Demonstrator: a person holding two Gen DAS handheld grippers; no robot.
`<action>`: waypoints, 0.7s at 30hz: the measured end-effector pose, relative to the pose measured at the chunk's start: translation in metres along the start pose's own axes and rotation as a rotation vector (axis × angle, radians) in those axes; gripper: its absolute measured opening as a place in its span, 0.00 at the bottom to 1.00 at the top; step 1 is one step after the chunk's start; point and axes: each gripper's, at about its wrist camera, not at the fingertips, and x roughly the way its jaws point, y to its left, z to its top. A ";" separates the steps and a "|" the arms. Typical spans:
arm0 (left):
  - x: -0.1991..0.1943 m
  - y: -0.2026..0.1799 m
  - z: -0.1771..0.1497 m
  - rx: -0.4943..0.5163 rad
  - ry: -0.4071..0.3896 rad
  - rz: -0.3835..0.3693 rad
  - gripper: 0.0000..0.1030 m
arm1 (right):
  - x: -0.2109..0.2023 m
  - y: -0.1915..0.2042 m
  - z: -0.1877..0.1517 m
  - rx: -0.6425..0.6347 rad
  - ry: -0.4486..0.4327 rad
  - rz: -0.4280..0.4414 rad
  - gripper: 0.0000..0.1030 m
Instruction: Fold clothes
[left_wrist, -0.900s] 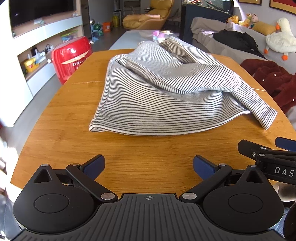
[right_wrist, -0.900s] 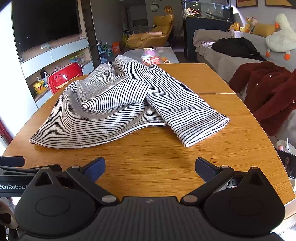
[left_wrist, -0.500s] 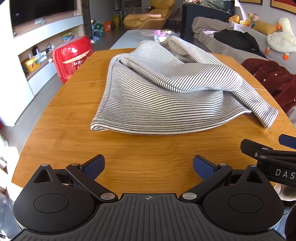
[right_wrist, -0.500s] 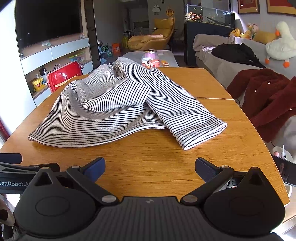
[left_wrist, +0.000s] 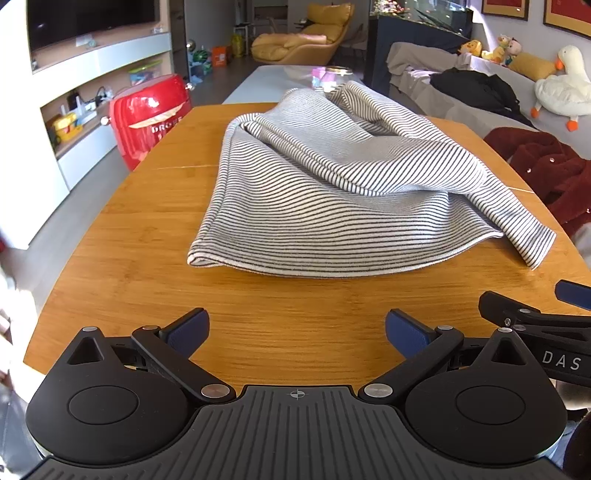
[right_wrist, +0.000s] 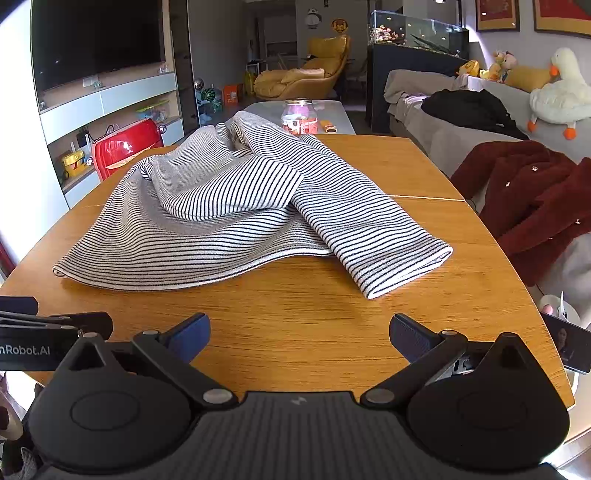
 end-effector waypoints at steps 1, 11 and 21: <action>0.001 0.000 0.001 -0.002 0.004 0.000 1.00 | 0.001 0.002 0.000 -0.003 0.003 0.001 1.00; 0.001 0.003 0.002 -0.014 0.011 -0.004 1.00 | 0.004 0.010 0.000 -0.008 0.005 0.000 1.00; 0.003 0.003 0.004 -0.012 0.018 -0.009 1.00 | 0.005 0.012 0.000 -0.002 0.010 0.004 1.00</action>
